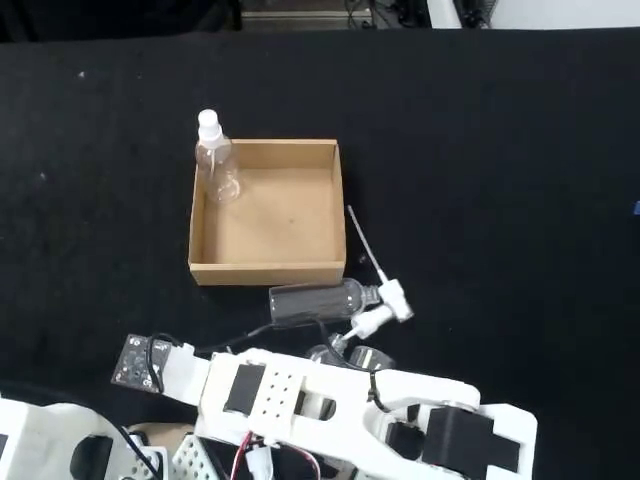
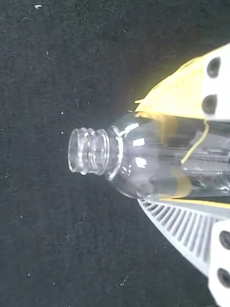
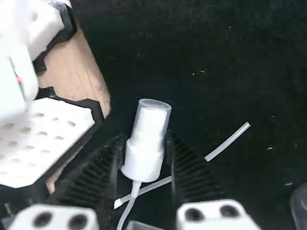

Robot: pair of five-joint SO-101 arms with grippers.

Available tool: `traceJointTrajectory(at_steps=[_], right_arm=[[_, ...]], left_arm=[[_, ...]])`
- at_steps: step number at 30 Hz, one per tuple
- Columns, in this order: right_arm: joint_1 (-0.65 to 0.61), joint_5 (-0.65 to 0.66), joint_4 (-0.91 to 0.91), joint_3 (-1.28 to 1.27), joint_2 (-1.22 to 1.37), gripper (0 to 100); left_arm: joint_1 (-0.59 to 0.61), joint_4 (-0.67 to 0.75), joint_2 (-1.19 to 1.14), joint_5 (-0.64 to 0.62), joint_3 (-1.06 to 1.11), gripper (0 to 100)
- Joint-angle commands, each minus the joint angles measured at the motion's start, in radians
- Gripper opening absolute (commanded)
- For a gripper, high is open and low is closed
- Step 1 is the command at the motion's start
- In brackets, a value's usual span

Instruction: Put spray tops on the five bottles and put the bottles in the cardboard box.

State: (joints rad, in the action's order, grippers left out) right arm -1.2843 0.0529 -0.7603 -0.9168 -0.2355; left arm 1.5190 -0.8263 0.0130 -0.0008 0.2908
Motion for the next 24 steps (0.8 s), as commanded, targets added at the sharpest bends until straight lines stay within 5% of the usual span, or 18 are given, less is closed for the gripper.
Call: traceJointTrajectory(at_steps=[1,12,16,24], right_arm=[[0.000,0.003,0.000,0.033,-0.002,11.3],[-0.044,0.006,0.006,0.051,0.096,18.6],[-0.041,0.009,-0.044,0.107,0.119,2.1],[0.092,0.060,-0.275,0.160,-0.194,1.1]], left_arm=[[-0.001,-0.009,0.018,-0.006,-0.061,3],[0.001,-0.009,0.020,-0.006,-0.061,3],[0.002,-0.009,0.020,-0.006,-0.061,3],[-0.090,-0.089,0.091,-0.006,-0.058,3]])
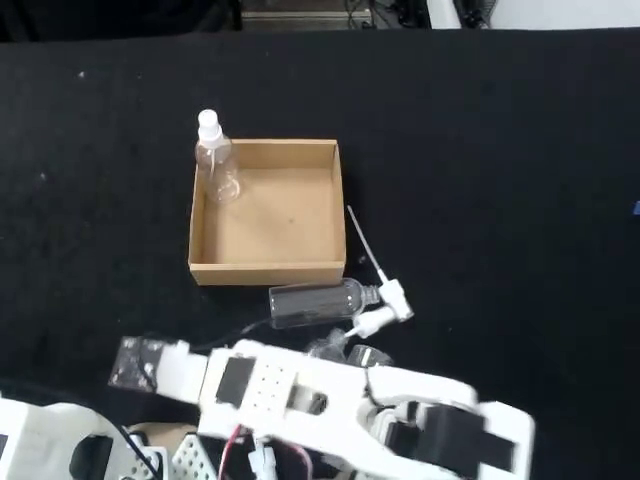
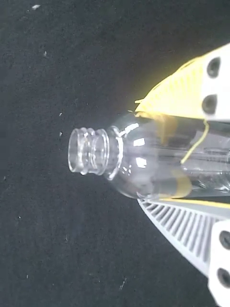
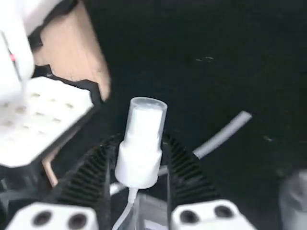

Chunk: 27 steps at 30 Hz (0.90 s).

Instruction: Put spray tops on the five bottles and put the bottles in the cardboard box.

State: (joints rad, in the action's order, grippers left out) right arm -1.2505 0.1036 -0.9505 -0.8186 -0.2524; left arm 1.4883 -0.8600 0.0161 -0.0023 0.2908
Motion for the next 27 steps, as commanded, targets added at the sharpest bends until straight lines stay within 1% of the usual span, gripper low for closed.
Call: traceJointTrajectory(at_steps=[1,3,6,8,10,13,16,18,21,23,25,27], right_arm=[[0.077,0.009,-0.118,0.062,-0.239,1.1],[0.120,0.009,-0.187,0.062,-0.371,1.1],[0.196,0.018,-0.253,0.062,-0.561,1.1],[0.252,0.058,-0.282,0.064,-0.674,1.1],[0.305,0.068,-0.302,0.064,-0.774,1.1],[0.381,0.068,-0.318,0.065,-0.909,1.1],[0.460,0.031,-0.311,0.065,-1.007,1.1],[0.486,-0.025,-0.298,0.064,-1.058,1.1],[0.523,-0.052,-0.265,0.064,-1.113,1.1],[0.588,-0.051,-0.233,0.064,-1.135,1.1],[0.678,-0.051,-0.190,0.062,-1.141,1.1],[0.756,-0.051,-0.160,0.064,-1.130,1.1]], left_arm=[[-0.085,-0.086,0.118,-0.005,-0.053,3],[-0.147,-0.141,0.186,-0.008,-0.051,3],[-0.260,-0.198,0.267,-0.064,-0.044,3],[-0.360,-0.201,0.302,-0.089,0.002,3],[-0.460,-0.198,0.327,-0.101,0.059,3],[-0.565,-0.147,0.358,-0.127,0.159,3],[-0.627,-0.098,0.411,-0.157,0.259,3],[-0.687,-0.074,0.459,-0.161,0.329,3],[-0.748,-0.025,0.548,-0.160,0.415,3],[-0.754,0.005,0.617,-0.160,0.447,3],[-0.762,0.023,0.689,-0.158,0.469,3],[-0.796,0.038,0.744,-0.160,0.481,3]])
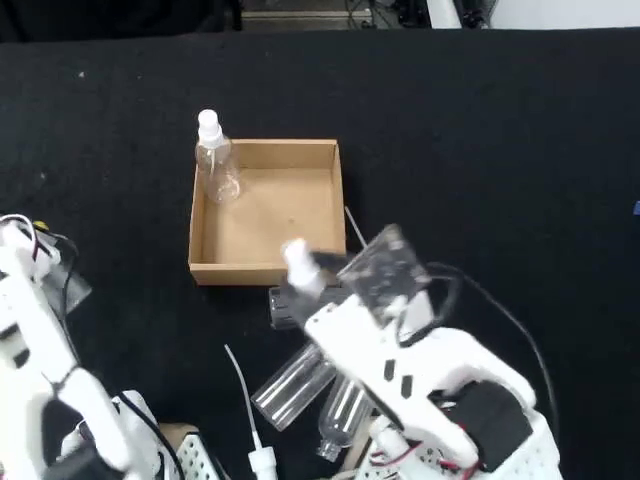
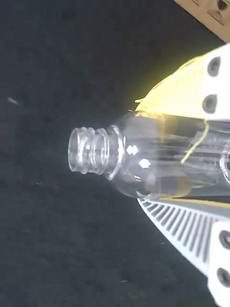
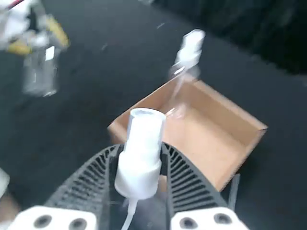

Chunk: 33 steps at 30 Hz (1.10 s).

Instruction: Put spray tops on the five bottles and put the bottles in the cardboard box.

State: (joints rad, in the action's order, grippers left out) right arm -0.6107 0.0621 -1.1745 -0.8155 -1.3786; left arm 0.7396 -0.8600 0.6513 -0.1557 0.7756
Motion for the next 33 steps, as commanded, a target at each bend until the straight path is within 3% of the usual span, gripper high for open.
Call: traceJointTrajectory(at_steps=[1,5,11,17,22,25,31,33], right_arm=[[0.146,-0.009,0.078,0.062,0.004,1.1],[0.235,-0.009,0.101,0.076,0.045,1.1],[0.377,-0.017,0.091,0.280,0.143,1.1],[0.445,-0.017,0.077,0.481,0.266,1.1],[0.450,-0.017,0.086,0.553,0.315,1.1],[0.448,-0.018,0.150,0.576,0.340,1.1],[0.445,-0.150,0.330,0.627,0.437,1.1],[0.445,-0.181,0.350,0.650,0.464,1.1]], left_arm=[[-0.074,0.043,0.132,-0.006,0.004,3],[-0.147,0.044,0.178,-0.006,0.039,3],[-0.104,0.048,0.180,0.109,0.035,3],[-0.139,0.032,0.192,0.117,0.027,3],[-0.186,-0.143,0.215,0.117,-0.101,3],[-0.269,-0.206,0.262,0.121,-0.153,3],[-0.518,-0.098,0.368,0.121,-0.085,3],[-0.547,-0.087,0.420,0.121,-0.067,3]])
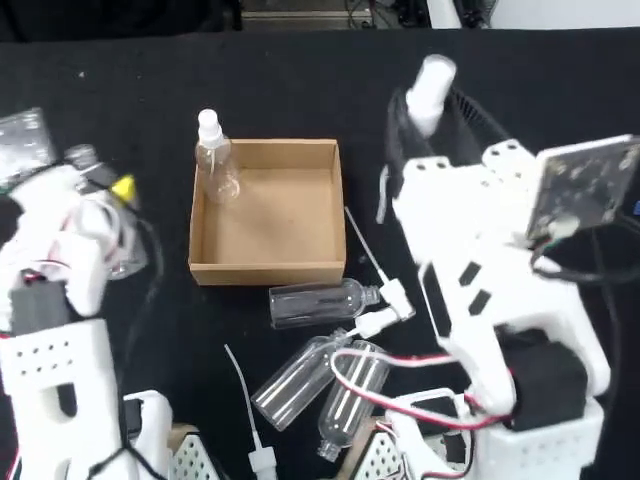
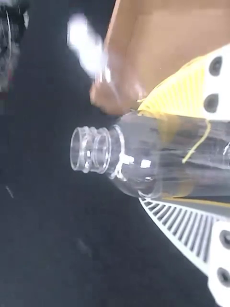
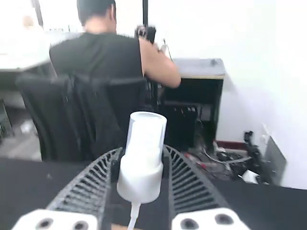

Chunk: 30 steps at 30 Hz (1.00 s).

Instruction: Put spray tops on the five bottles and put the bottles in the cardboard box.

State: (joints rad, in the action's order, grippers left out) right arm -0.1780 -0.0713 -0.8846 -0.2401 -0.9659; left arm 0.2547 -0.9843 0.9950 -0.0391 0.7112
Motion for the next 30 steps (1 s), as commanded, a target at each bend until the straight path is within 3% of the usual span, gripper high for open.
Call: traceJointTrajectory(at_steps=[1,14,23,30], right_arm=[[0.011,-0.054,0.063,0.085,0.062,1.1],[0.011,-0.054,0.092,0.116,0.085,1.1],[0.015,-0.051,0.146,0.093,0.084,1.1],[0.015,-0.051,0.146,0.082,0.085,1.1]], left_arm=[[-0.054,0.037,0.107,0.005,0.007,3],[-0.099,0.044,0.476,0.005,0.214,3],[0.039,0.043,0.496,0.000,0.208,3],[0.054,0.095,0.496,0.003,0.188,3]])
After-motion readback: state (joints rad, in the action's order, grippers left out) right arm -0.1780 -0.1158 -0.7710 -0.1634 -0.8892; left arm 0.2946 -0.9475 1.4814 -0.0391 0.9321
